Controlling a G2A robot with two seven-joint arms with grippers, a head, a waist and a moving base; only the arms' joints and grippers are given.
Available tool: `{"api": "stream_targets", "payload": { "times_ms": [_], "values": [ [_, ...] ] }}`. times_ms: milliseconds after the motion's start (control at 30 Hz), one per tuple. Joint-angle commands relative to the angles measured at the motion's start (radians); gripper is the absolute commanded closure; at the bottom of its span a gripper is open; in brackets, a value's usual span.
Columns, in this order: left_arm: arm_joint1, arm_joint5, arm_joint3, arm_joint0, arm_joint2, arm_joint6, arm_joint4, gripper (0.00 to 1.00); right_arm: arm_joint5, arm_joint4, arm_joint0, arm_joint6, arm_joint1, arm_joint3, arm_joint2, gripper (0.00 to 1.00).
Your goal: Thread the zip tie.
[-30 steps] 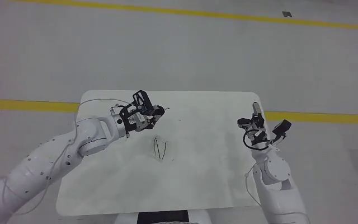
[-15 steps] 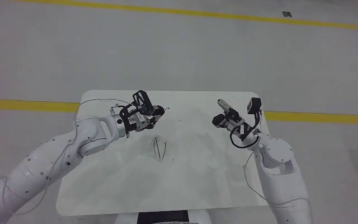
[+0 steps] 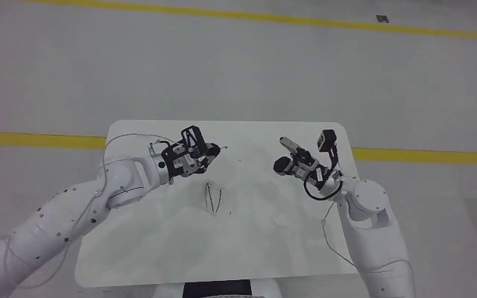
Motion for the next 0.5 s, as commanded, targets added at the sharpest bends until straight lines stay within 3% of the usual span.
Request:
{"api": "stream_targets", "payload": {
  "times_ms": [0,167,300,467],
  "values": [
    [0.005,0.000,0.005,-0.003,0.008,0.009,0.049,1.00,0.065,-0.003,0.043,0.072,0.005,0.010,-0.013,0.00],
    [0.018,0.000,0.011,-0.007,0.021,0.024,0.107,1.00,0.091,0.010,0.112,0.195,0.014,0.099,-0.090,0.00],
    [0.027,0.000,0.006,-0.010,0.034,0.035,0.105,1.00,0.091,0.042,0.167,0.215,0.021,0.157,-0.156,0.00],
    [0.033,0.000,0.002,-0.019,0.042,0.034,0.108,1.00,0.091,0.042,0.167,0.215,0.021,0.157,-0.156,0.00]
  ]
}}
